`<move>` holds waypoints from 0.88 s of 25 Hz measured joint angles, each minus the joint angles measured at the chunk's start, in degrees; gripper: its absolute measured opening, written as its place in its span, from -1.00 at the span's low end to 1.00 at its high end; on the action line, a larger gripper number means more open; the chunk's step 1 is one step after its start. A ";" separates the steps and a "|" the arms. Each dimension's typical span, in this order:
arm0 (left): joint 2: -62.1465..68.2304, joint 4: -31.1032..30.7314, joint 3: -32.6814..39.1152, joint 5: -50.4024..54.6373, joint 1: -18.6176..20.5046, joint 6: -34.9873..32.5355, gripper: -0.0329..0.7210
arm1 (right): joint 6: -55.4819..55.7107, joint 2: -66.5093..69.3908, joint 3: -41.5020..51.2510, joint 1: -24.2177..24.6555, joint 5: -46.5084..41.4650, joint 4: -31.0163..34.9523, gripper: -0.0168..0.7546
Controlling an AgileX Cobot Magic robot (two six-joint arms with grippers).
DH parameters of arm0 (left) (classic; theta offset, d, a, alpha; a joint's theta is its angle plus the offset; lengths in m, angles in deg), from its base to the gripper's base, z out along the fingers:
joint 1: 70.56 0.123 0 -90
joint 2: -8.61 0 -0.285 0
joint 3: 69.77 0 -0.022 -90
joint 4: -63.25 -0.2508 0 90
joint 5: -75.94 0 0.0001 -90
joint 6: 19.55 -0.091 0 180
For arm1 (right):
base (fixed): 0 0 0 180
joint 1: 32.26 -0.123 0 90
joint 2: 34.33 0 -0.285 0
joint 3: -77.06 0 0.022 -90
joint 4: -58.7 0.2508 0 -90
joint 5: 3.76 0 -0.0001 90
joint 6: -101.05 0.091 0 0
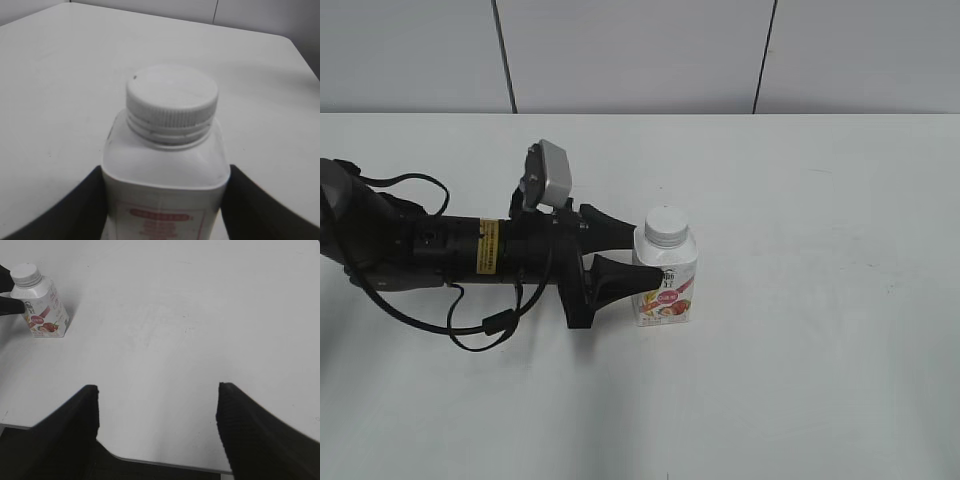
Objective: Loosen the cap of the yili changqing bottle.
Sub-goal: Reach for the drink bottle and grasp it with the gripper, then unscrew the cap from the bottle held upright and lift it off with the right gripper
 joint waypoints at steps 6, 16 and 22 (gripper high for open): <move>0.00 0.00 -0.07 0.21 0.00 -0.05 0.20 | 0.00 0.00 0.00 0.00 0.00 0.00 0.54; 0.00 0.00 -0.13 0.43 0.00 -0.05 0.19 | 0.00 0.00 0.00 0.00 0.00 0.00 0.54; 0.00 -0.05 -0.17 0.45 0.00 -0.05 0.19 | 0.00 0.00 0.00 0.00 0.00 -0.45 0.54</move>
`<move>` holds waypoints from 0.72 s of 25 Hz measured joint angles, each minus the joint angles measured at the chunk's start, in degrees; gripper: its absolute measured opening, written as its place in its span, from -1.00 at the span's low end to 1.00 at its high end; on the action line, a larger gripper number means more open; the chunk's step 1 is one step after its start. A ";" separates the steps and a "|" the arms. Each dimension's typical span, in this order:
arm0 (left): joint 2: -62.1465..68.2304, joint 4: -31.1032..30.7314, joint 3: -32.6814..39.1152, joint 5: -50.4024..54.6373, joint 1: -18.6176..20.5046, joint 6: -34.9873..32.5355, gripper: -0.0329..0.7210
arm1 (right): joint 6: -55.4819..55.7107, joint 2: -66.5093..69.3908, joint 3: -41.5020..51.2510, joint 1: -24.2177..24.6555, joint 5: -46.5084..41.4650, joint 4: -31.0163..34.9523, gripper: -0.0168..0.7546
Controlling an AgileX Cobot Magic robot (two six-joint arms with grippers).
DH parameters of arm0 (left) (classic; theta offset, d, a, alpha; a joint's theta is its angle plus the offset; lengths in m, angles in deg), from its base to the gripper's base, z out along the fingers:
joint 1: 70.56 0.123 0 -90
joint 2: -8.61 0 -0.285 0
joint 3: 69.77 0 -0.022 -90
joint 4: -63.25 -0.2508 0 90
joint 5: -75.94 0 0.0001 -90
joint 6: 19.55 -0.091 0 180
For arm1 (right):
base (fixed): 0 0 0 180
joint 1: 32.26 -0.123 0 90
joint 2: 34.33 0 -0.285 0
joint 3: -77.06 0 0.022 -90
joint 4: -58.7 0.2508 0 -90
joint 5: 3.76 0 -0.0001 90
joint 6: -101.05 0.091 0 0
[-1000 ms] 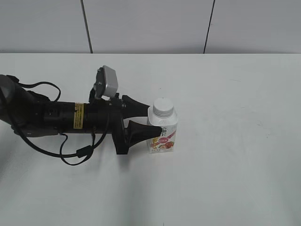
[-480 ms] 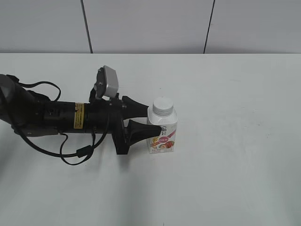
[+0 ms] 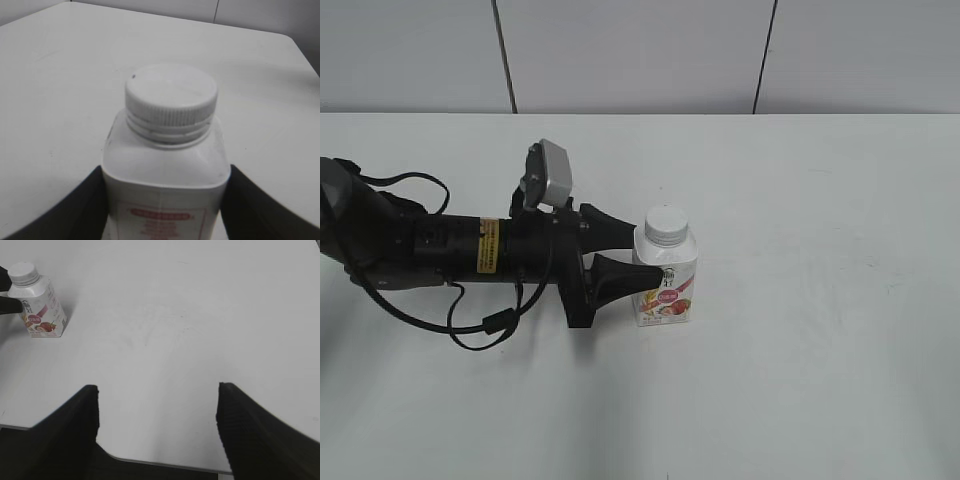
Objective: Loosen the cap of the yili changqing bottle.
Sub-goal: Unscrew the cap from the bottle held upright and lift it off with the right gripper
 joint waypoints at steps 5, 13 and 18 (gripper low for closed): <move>0.00 0.00 0.00 0.05 0.00 0.00 0.19 | 0.22 7.43 -0.51 0.00 0.00 0.00 0.54; 0.00 0.00 0.00 -0.18 0.00 0.00 0.19 | 0.92 29.60 -8.23 0.00 0.01 0.00 0.54; 0.00 -0.05 0.00 -0.18 0.00 0.00 0.19 | 1.49 41.57 -12.87 0.00 -0.29 0.00 0.54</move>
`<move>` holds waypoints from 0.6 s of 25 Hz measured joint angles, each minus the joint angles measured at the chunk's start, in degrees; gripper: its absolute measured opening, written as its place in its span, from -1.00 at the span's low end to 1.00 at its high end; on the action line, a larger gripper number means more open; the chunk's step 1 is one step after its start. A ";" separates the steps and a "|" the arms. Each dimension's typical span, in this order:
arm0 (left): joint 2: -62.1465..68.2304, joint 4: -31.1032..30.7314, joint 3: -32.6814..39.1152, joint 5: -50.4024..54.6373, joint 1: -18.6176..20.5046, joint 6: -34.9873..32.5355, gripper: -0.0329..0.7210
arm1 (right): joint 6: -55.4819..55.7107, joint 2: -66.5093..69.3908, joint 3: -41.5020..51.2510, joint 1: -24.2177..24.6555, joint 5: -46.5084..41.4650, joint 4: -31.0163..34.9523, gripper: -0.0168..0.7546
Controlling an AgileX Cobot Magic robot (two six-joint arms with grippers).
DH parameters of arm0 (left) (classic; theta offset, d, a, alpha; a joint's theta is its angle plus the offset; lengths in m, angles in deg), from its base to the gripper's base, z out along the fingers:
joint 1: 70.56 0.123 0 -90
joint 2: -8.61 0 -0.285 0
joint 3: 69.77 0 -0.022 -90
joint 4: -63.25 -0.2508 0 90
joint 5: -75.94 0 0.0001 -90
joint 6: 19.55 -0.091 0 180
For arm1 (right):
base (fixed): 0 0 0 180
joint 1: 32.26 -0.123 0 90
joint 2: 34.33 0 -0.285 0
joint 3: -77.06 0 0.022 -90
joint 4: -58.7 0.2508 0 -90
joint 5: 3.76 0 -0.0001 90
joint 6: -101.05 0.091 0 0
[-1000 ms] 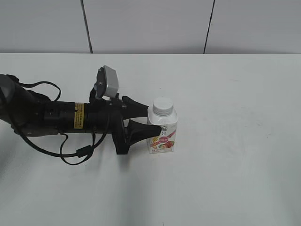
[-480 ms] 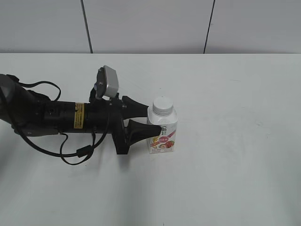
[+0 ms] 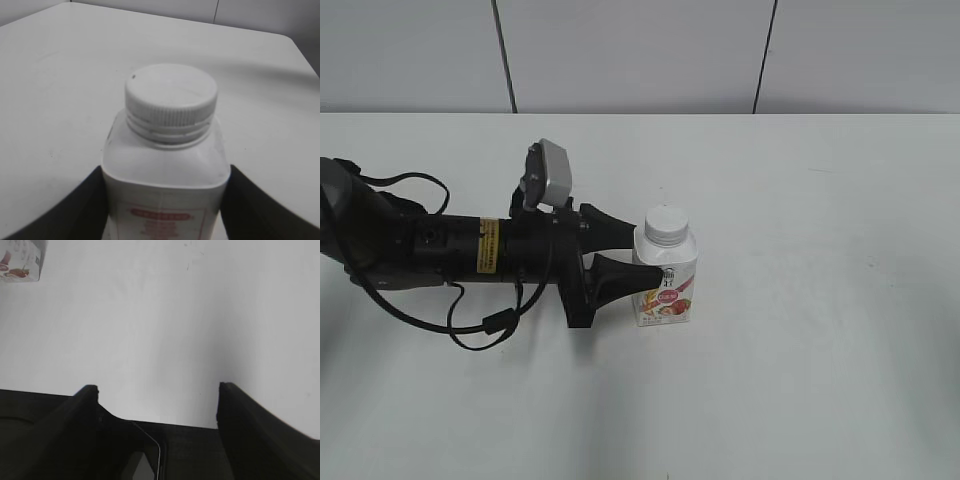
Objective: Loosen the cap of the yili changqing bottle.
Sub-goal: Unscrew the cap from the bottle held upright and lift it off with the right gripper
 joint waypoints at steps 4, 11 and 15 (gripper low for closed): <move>0.00 0.00 0.00 0.00 0.00 0.00 0.19 | 0.21 10.45 -3.23 0.00 -0.48 0.00 0.54; 0.00 -0.05 0.00 -0.11 0.00 0.00 0.18 | 0.25 24.43 -8.59 0.00 -1.60 0.00 0.50; 0.00 -0.09 0.00 -0.11 0.00 0.00 0.18 | 0.25 31.25 -12.61 0.00 -1.93 0.00 0.37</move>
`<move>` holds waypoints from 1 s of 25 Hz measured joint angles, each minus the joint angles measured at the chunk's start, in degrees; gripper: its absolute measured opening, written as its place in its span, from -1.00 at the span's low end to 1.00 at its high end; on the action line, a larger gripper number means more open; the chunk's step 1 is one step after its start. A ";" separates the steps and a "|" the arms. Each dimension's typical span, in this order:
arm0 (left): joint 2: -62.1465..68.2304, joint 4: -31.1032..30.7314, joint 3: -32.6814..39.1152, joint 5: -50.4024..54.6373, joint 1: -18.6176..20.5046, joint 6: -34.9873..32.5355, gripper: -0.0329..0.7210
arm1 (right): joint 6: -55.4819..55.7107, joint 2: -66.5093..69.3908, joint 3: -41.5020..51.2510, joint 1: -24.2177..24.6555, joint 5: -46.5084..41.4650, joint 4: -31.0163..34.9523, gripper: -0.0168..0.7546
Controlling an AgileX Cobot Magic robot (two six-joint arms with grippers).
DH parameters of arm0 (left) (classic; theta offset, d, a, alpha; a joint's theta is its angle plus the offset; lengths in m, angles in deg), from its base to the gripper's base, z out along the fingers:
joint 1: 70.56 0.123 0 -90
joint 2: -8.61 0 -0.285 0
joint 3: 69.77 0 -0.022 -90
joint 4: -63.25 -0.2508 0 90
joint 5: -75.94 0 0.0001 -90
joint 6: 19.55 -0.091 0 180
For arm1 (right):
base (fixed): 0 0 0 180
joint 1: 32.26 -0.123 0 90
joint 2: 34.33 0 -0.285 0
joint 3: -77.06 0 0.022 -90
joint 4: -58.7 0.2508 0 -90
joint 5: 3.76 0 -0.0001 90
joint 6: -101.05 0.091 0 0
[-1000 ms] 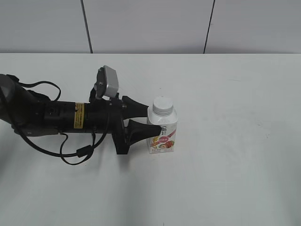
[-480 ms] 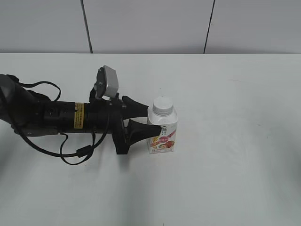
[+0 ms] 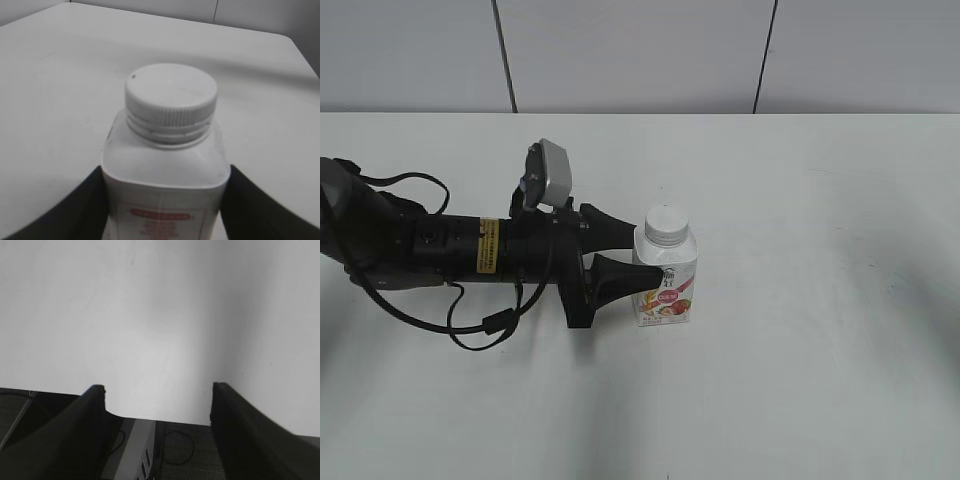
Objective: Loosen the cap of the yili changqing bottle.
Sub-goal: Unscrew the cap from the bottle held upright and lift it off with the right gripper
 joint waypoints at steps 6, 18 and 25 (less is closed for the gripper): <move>0.00 -0.07 0.00 0.00 0.00 0.00 0.18 | 0.00 8.21 -6.79 0.02 -0.11 0.00 0.29; 0.00 -0.27 0.00 -0.07 0.00 -0.11 0.18 | -0.05 25.08 -19.79 0.02 -0.60 -0.57 0.29; 0.00 -0.38 0.00 -0.09 0.00 -0.11 0.18 | 0.18 31.46 -24.93 0.02 -0.79 -0.70 0.29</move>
